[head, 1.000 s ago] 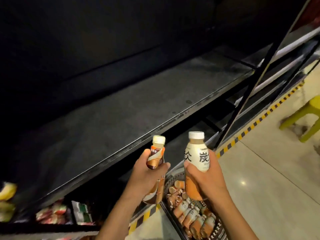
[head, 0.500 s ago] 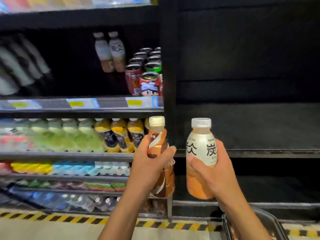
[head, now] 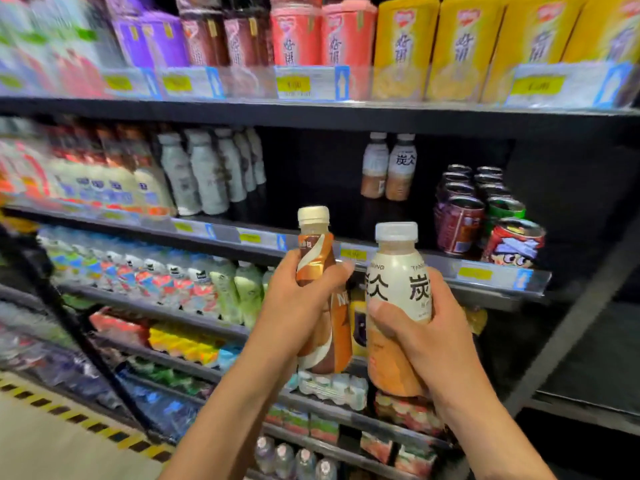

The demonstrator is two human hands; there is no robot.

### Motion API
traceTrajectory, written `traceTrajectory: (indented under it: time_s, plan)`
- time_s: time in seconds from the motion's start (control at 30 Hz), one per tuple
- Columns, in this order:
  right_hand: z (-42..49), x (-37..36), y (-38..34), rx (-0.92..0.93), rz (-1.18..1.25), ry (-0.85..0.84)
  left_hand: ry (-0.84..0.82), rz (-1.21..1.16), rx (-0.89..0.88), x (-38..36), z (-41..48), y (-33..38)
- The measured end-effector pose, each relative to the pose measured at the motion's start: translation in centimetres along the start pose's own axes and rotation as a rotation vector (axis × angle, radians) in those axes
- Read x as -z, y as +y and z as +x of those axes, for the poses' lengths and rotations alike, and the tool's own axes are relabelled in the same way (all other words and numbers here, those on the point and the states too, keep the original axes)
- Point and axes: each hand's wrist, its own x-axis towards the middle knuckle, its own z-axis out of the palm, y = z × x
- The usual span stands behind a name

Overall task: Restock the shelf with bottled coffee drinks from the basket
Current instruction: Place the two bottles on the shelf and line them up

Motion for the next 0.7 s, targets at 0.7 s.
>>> traceTrajectory:
  time_s: [0.7]
  plan:
    - [24.5, -7.7, -1.0, -0.250, -0.022, 0.093, -0.041, -0.073, 0.073, -0.1, 27.1, 2.1]
